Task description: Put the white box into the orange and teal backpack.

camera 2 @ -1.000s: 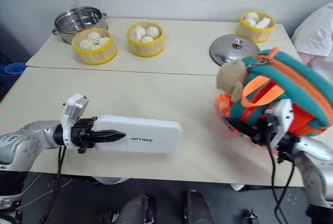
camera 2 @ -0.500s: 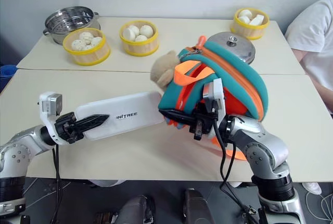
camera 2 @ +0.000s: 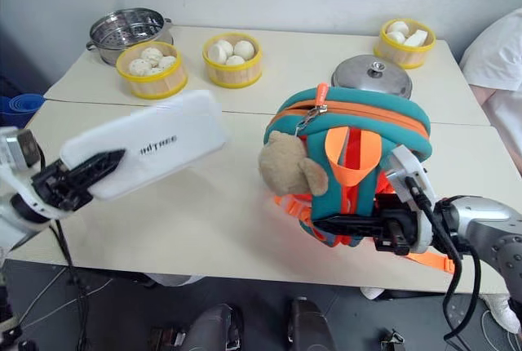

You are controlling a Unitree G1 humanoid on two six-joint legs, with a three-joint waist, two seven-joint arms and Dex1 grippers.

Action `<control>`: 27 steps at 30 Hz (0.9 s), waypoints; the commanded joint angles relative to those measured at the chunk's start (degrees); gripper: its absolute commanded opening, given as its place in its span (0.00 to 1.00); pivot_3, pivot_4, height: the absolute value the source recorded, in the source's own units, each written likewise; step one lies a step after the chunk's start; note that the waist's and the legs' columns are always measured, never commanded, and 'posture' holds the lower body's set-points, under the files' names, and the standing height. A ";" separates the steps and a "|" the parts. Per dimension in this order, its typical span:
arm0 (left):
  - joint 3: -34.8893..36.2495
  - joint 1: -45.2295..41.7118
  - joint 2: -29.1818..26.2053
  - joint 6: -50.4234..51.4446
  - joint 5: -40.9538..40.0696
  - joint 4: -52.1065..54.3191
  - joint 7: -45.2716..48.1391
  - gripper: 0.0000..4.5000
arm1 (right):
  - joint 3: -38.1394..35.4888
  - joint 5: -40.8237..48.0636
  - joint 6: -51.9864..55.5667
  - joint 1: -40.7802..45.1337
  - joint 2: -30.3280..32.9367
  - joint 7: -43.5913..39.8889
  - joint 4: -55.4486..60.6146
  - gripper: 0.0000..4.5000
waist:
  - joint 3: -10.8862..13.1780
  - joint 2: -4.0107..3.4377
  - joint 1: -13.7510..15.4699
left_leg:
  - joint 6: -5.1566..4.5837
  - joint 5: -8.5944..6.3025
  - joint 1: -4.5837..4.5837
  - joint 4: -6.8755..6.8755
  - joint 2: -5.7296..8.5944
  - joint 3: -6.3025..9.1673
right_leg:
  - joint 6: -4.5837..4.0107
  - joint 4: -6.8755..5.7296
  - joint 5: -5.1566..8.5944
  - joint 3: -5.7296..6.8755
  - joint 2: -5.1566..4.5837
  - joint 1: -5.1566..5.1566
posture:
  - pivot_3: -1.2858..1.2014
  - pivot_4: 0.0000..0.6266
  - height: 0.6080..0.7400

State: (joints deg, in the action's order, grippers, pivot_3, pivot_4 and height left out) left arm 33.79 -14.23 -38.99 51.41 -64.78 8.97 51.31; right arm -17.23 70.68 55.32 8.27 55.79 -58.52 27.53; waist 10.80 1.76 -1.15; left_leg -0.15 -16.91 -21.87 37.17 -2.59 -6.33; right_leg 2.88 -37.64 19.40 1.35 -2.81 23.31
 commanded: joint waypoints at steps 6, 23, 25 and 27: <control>-19.41 -17.44 2.09 -11.61 14.84 0.46 1.76 0.27 | 0.29 -4.22 -2.48 -0.12 -1.27 -1.93 -2.81 0.01 | 0.00 0.00 0.34 | 0.27 0.17 -0.14 0.06 -0.03 -0.16 | 0.08 0.04 -0.04 -0.13 0.22 0.13 | 0.52 0.24 1.00; -52.93 -45.41 6.84 -26.21 47.93 -16.17 16.06 0.27 | 2.17 -7.43 -4.52 1.39 -5.33 -0.26 -2.91 0.01 | 0.00 0.00 1.49 | 0.21 0.23 -0.24 0.34 0.00 -0.23 | 0.19 0.04 -0.10 -0.24 0.29 0.13 | 0.52 0.24 1.00; -53.96 -48.98 13.34 -26.55 50.06 -22.21 12.66 0.27 | 2.76 -8.07 -4.82 1.67 -5.68 -0.56 -3.09 0.01 | 0.00 0.00 1.45 | 0.03 0.14 -0.31 0.51 0.01 -0.23 | 0.25 0.02 -0.13 -0.28 0.33 0.13 | 0.52 0.24 1.00; -53.38 -51.12 19.77 -27.05 50.23 -26.99 10.23 0.27 | 3.27 -8.68 -5.33 1.75 -5.82 -0.88 -3.18 0.01 | 0.00 0.00 1.20 | 0.00 0.12 -0.42 0.61 0.00 -0.25 | 0.30 0.03 -0.14 -0.29 0.33 0.17 | 0.52 0.24 1.00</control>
State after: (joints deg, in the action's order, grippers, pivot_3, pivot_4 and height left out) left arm -19.86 -63.48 -21.70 24.95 -15.25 -15.19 63.76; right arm -13.79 62.14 51.08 9.85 50.26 -58.64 24.10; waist 10.80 1.76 0.05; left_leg -0.16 -16.81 -22.32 37.79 -2.60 -6.60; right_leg 3.20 -37.61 19.25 1.03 -2.48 23.52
